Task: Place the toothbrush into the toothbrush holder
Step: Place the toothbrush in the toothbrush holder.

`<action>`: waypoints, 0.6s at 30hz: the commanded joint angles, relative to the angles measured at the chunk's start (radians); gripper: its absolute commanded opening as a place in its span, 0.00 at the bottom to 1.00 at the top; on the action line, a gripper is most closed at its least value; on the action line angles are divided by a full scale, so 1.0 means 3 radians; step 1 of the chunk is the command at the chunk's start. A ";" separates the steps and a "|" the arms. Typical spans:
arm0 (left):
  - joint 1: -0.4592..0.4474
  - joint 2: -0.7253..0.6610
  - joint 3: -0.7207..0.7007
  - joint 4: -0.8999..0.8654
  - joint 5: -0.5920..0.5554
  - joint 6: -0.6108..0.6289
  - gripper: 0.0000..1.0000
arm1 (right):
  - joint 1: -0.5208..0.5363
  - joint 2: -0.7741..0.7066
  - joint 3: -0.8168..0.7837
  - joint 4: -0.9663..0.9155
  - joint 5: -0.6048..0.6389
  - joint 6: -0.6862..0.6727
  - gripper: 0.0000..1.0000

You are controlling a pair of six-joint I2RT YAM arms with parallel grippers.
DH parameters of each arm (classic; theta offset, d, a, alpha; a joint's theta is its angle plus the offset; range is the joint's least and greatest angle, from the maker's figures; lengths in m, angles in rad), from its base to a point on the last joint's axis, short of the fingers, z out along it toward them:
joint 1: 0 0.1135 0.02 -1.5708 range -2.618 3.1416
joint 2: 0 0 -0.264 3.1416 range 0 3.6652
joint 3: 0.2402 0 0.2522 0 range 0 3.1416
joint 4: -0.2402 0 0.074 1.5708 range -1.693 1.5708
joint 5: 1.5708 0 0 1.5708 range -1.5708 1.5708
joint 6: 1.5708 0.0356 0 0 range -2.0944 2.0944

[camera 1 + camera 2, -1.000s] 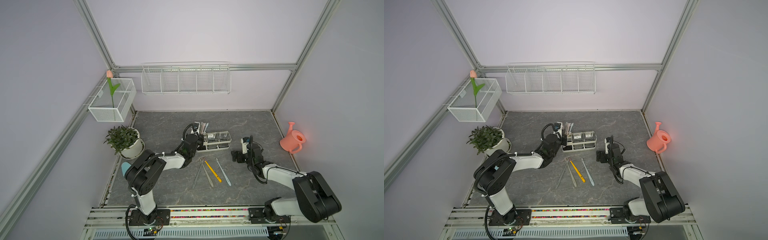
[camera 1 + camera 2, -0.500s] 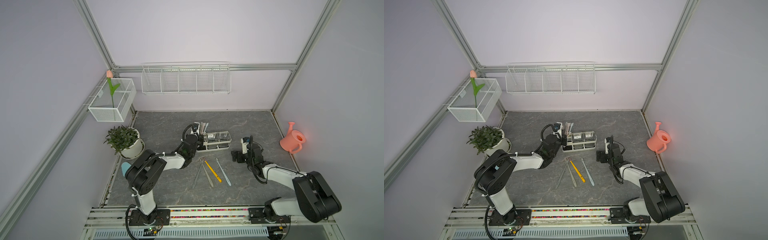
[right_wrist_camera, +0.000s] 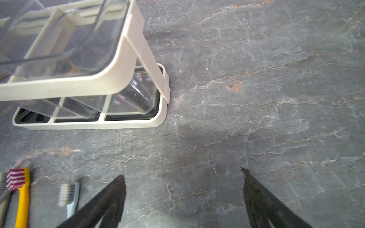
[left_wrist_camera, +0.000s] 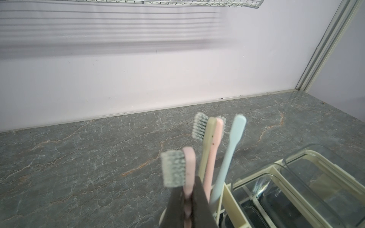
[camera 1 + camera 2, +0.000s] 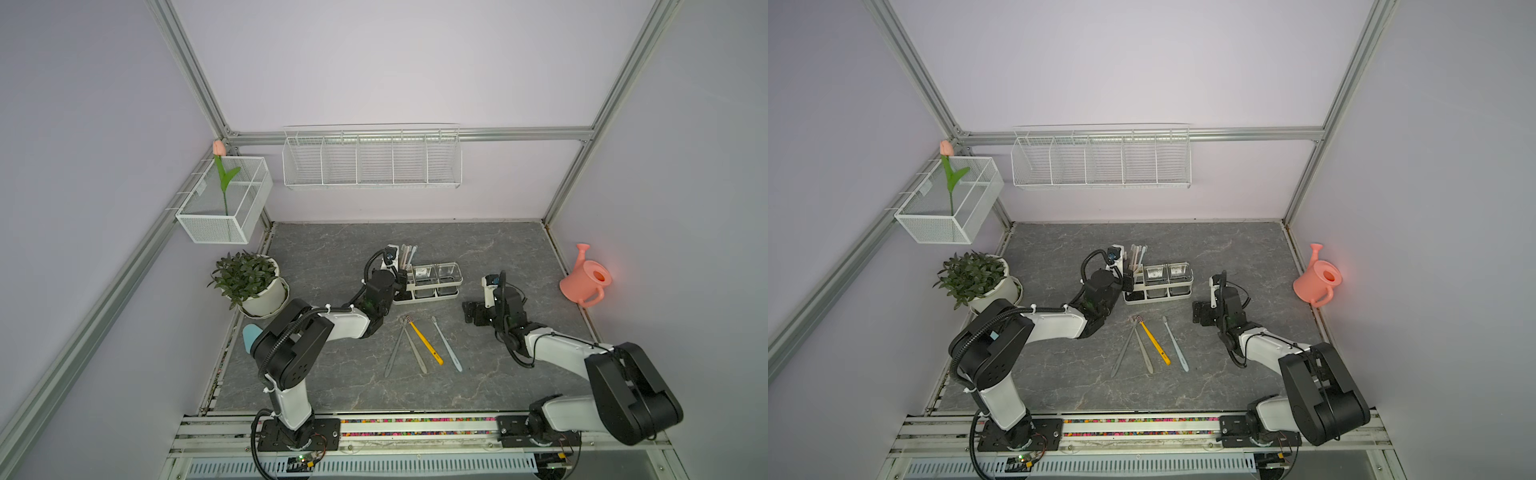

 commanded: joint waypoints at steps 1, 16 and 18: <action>0.0016 0.0076 0.0007 -0.0046 0.0069 -0.0087 0.06 | -0.0017 0.0027 0.0056 -0.0013 -0.0030 -0.0059 0.94; 0.0014 0.0035 0.0016 -0.0108 0.0070 -0.0081 0.10 | -0.0016 0.0029 0.0052 -0.0013 -0.0024 -0.0056 0.94; 0.0016 0.0029 0.0013 -0.0108 0.0070 -0.0081 0.11 | -0.0021 0.0031 0.0052 -0.0016 -0.0027 -0.0056 0.94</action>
